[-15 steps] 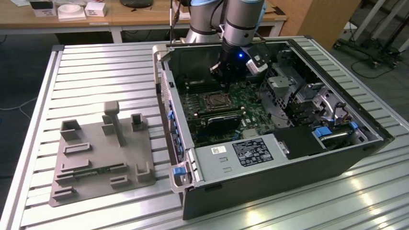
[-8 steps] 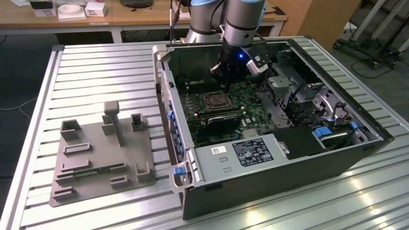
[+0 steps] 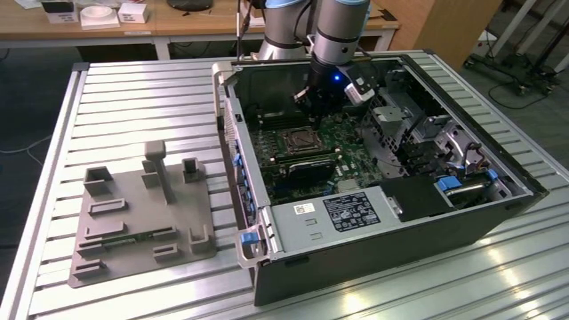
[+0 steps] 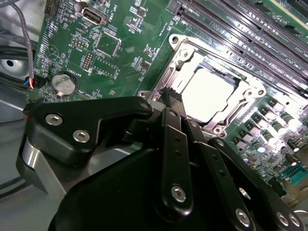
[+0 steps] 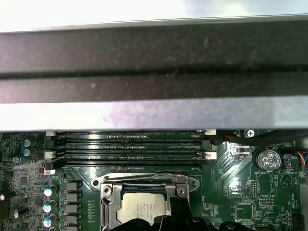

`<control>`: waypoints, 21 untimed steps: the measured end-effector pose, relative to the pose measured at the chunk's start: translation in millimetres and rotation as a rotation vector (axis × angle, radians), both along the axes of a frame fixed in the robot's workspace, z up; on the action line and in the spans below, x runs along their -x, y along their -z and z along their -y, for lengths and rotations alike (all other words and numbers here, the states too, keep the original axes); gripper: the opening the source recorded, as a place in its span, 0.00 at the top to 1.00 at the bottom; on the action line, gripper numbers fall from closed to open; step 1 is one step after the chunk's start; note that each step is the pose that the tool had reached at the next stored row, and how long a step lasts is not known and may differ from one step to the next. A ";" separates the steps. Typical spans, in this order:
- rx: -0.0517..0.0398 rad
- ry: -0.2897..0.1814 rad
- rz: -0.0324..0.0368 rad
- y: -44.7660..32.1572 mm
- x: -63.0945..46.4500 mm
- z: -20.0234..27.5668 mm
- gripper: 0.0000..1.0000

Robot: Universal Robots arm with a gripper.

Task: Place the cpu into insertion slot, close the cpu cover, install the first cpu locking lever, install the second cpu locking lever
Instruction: 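Install the second cpu locking lever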

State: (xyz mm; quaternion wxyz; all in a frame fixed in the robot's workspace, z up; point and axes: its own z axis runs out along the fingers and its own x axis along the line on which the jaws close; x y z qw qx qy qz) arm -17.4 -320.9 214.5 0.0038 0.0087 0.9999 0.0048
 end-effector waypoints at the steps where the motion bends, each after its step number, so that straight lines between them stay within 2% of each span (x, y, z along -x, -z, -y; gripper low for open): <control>1: 0.0000 0.000 0.0000 0.0 0.0 0.1 0.90; 9: 0.0004 0.001 0.0000 -0.2 0.0 3.8 0.90; 13: 0.0006 0.001 -0.0001 -0.2 -0.1 9.7 0.90; 18: 0.0006 0.002 0.0000 -0.2 -0.1 20.2 0.90; 21: 0.0012 0.002 0.0000 -0.6 -0.1 23.5 0.90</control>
